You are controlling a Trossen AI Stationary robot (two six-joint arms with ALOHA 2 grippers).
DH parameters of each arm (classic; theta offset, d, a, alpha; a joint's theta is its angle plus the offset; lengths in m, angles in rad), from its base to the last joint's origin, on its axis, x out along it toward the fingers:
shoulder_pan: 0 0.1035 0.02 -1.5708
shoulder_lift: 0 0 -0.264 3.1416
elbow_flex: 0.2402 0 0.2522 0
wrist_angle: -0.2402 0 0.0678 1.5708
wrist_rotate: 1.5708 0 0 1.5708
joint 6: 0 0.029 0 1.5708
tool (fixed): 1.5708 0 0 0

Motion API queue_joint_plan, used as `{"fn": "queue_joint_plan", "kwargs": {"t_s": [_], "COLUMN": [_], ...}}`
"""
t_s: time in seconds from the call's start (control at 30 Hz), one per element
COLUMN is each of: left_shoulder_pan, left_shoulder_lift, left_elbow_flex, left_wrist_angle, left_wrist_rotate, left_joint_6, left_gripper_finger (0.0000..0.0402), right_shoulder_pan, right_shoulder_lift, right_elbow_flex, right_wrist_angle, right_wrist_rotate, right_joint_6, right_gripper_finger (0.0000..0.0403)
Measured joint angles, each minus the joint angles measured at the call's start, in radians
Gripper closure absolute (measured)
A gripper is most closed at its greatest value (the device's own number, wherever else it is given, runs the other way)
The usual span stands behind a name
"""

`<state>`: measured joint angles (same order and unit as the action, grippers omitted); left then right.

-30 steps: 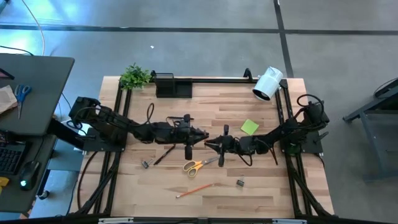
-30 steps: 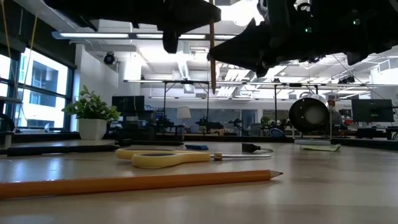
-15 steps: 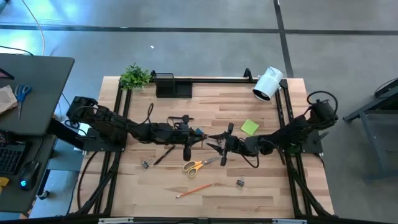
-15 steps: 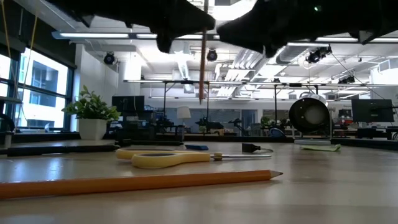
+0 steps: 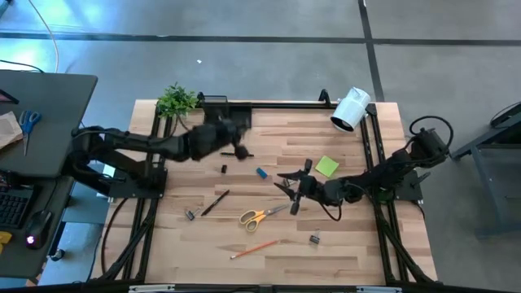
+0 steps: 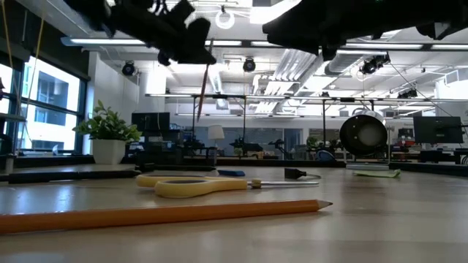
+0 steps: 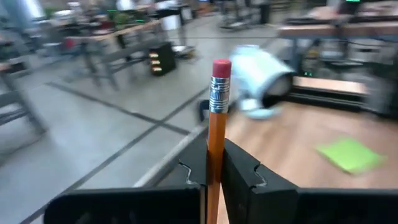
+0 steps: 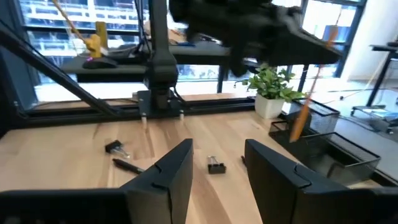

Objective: Pick and place office supplies into organizer
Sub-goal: Put the top orange pencil into the top left section of the desk organizer

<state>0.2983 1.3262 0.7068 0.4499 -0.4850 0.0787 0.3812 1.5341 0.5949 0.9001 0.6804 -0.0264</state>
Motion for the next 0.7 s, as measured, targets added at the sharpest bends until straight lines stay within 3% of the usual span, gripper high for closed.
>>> {"fn": "queue_joint_plan", "kwargs": {"t_s": [0.13, 0.33, 0.7], "left_shoulder_pan": [0.165, 0.391, 0.568], "left_shoulder_lift": [0.000, 0.000, 0.012], "left_elbow_flex": [-0.003, -0.004, -0.004], "left_wrist_angle": [0.014, 0.066, 0.066], "left_wrist_rotate": [0.017, 0.131, 0.158], "left_joint_6": [-0.024, -0.084, -0.049], "left_gripper_finger": [0.0396, 0.0396, 0.0396], "right_shoulder_pan": [0.002, 0.002, -0.022], "right_shoulder_lift": [0.000, 0.000, 0.000], "right_elbow_flex": [0.000, 0.000, -0.001], "right_wrist_angle": [-0.011, -0.031, -0.051], "right_wrist_rotate": [0.000, 0.008, 0.010], "right_joint_6": [0.005, 0.022, 0.031], "right_gripper_finger": [0.0263, 0.0263, 0.0263]}}
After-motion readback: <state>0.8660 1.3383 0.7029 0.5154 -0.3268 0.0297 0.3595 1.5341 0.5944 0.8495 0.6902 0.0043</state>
